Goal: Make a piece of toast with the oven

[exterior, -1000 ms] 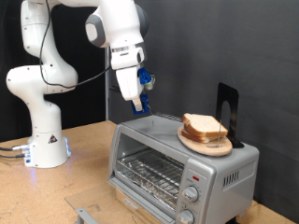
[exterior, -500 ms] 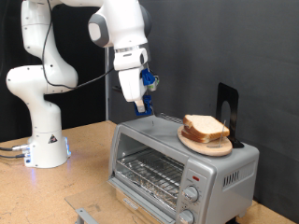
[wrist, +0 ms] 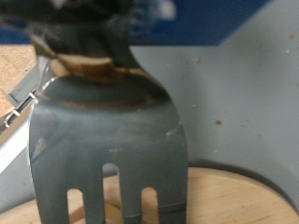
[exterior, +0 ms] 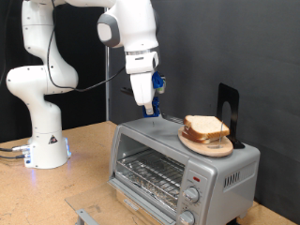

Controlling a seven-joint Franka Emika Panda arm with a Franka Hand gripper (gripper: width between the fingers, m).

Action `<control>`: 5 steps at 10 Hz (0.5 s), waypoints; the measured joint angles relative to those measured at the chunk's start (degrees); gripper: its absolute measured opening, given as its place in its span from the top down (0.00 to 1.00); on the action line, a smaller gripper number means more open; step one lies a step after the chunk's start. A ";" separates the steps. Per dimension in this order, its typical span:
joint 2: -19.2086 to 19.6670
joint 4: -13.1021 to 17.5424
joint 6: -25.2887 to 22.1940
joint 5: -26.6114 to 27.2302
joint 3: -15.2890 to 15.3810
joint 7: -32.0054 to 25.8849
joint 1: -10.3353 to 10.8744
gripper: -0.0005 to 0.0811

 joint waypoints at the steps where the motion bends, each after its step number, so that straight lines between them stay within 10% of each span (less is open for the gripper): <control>1: 0.13 0.74 -1.24 0.00 0.24 0.79 0.00 0.50; 5: 1.93 4.24 -3.19 -0.02 0.51 3.67 -0.12 0.50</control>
